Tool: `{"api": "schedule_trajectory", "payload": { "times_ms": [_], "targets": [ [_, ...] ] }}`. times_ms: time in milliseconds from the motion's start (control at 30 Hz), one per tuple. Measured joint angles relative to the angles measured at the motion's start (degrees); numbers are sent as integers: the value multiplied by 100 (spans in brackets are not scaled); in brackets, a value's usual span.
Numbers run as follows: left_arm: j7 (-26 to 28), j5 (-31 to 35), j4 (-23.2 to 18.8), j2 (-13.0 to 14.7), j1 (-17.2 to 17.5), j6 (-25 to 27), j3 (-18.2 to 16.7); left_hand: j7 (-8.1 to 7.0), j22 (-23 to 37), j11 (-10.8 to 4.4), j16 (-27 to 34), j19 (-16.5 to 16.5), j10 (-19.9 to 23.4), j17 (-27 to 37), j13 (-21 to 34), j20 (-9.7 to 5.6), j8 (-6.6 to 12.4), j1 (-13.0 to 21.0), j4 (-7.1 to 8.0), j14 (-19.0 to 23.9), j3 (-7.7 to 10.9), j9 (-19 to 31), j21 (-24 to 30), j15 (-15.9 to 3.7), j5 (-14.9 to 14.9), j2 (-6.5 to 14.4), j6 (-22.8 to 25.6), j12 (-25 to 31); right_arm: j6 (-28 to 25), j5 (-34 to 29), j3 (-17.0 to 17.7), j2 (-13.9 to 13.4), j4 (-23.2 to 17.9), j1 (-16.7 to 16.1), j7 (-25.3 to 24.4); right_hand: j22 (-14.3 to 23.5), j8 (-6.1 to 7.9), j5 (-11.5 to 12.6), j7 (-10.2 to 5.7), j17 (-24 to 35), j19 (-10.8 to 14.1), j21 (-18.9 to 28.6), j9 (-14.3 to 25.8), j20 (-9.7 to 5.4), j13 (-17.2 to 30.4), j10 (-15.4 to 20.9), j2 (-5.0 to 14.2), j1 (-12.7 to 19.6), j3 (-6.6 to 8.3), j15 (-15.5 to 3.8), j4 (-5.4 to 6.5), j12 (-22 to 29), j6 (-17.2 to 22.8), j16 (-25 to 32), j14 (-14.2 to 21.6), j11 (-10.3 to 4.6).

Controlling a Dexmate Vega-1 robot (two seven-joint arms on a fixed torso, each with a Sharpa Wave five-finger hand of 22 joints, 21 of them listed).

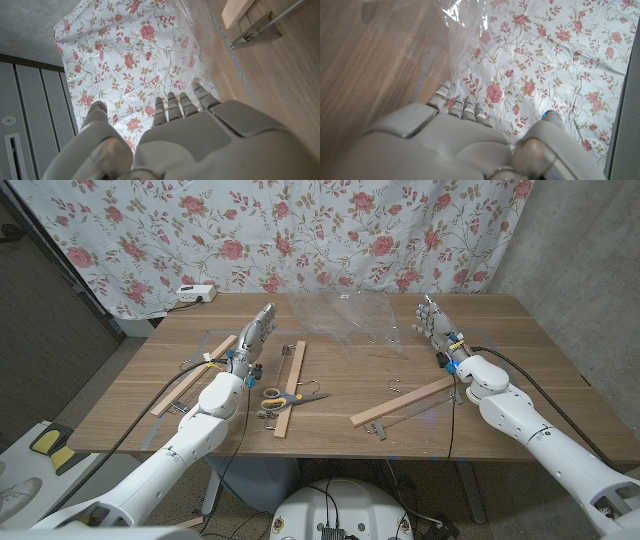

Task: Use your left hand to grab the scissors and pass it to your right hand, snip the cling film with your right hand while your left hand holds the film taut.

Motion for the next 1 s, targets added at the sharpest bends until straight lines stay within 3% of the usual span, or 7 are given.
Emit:
{"api": "schedule_trajectory", "payload": {
  "times_ms": [333,767,1000],
  "targets": [
    [260,480,-531,407,133,304,-76,30,0,-20,0,-9,83,0,-26,9,-23,23,-24,-23,24,0,0,-23,0,-24,-30,34,-108,-60,13,-37,-127,2,-199,0,0,0,21,-27,-9,0,-41,-9,-25,-31,0,0,0,1,0,-43,-20,0,-1,30],
    [565,933,-1140,731,332,629,-188,61,1,-124,0,-39,329,0,-53,-22,-22,152,-72,-61,72,-1,0,-64,0,46,-61,113,-233,-76,98,-172,-303,-113,-334,0,0,0,41,-79,-80,0,-68,62,-50,-31,0,0,-2,-7,-1,-64,-40,0,-52,30],
    [663,1078,-1414,866,426,702,-207,-11,1,-163,0,-39,471,-28,-53,-22,0,273,-95,22,96,-1,-25,-146,0,75,12,157,-239,-71,116,-193,-329,-133,-352,0,0,0,11,-99,-80,0,-67,63,-50,-30,30,30,-25,3,-24,-64,-72,1,-63,30]
  ]
}}
